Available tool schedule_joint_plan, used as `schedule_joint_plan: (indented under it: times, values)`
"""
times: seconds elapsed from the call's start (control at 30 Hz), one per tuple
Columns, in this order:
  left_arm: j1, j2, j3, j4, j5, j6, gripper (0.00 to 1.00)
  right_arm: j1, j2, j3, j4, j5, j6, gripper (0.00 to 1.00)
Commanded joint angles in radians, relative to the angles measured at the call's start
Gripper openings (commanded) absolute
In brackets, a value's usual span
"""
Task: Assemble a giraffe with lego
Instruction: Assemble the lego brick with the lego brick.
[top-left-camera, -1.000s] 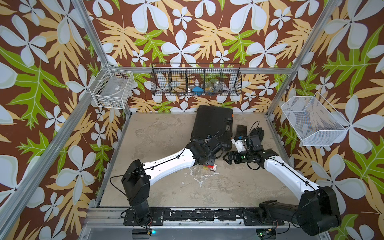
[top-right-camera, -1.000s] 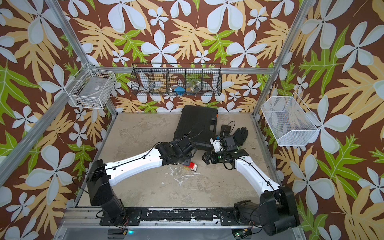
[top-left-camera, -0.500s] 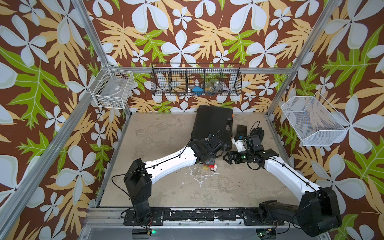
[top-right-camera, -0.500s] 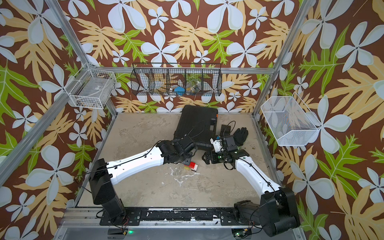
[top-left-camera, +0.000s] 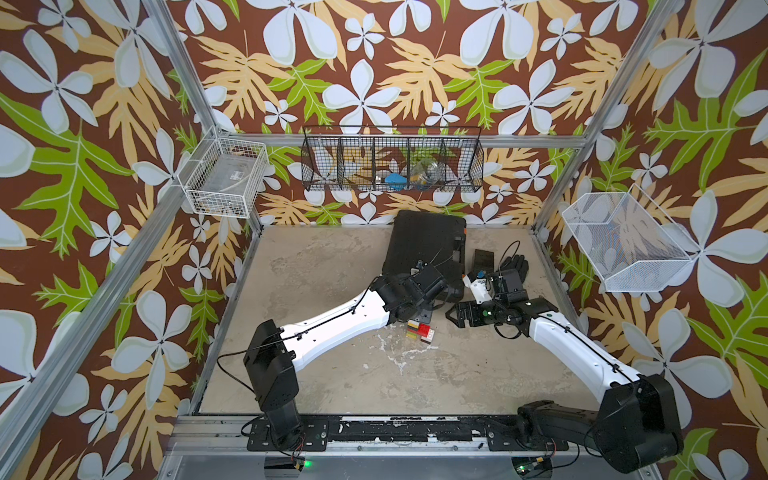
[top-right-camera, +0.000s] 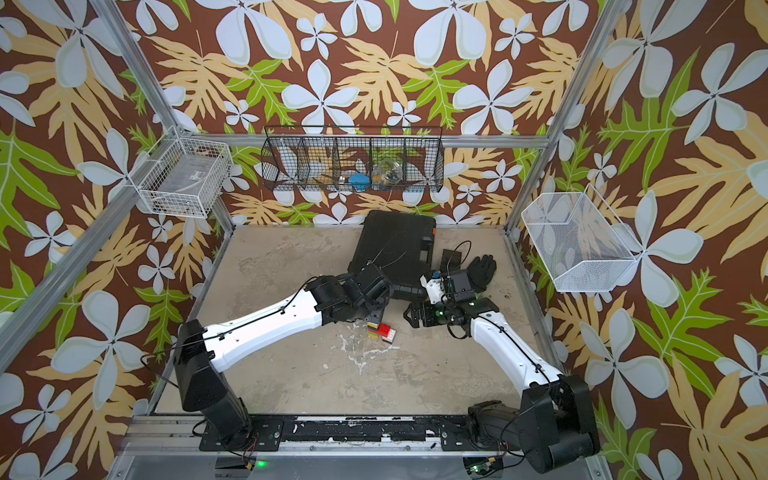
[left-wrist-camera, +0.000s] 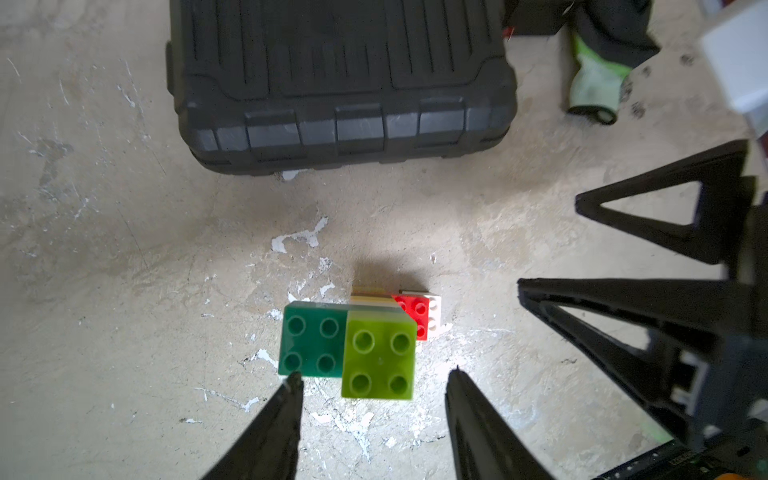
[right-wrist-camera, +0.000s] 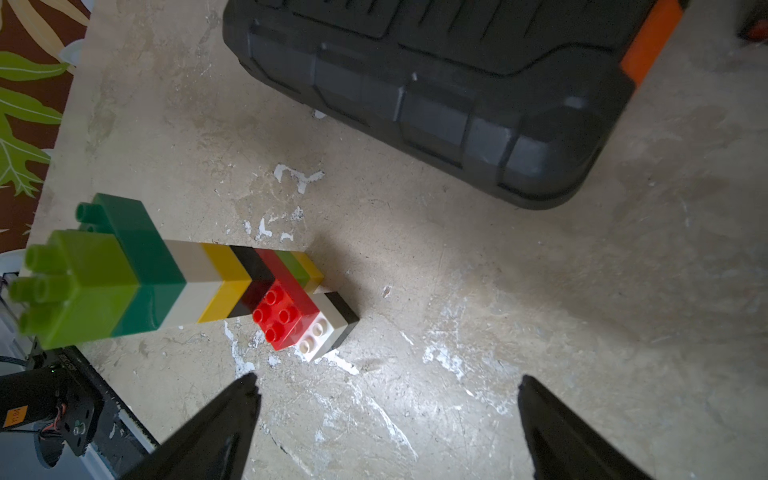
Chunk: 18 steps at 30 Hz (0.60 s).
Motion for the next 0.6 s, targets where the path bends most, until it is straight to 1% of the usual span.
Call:
schedule_joint_plan:
  times: [0.0,0.17,0.23,0.3,0.4,0.57]
  values:
    - [0.003,-0.062,-0.021,0.01,-0.029,0.001,0.58,0.005,-0.009,0.034,-0.003,-0.062,0.029,0.99]
    - [0.042,-0.135,-0.164,0.024,0.006,-0.024,0.58,0.088,-0.006,0.094,0.011,-0.063,0.084,1.0]
    - [0.048,-0.17,-0.218,0.056,0.032,-0.039,0.58,0.102,0.011,0.11,0.018,-0.069,0.111,1.0]
    - [0.056,-0.209,-0.258,0.091,0.057,-0.058,0.58,0.113,0.024,0.118,0.03,-0.082,0.131,1.0]
    - [0.091,-0.259,-0.314,0.119,0.087,-0.081,0.58,0.161,0.032,0.142,0.044,-0.067,0.152,1.0]
    - [0.157,-0.309,-0.385,0.116,0.123,-0.071,0.58,0.236,0.074,0.171,0.059,-0.043,0.173,1.0]
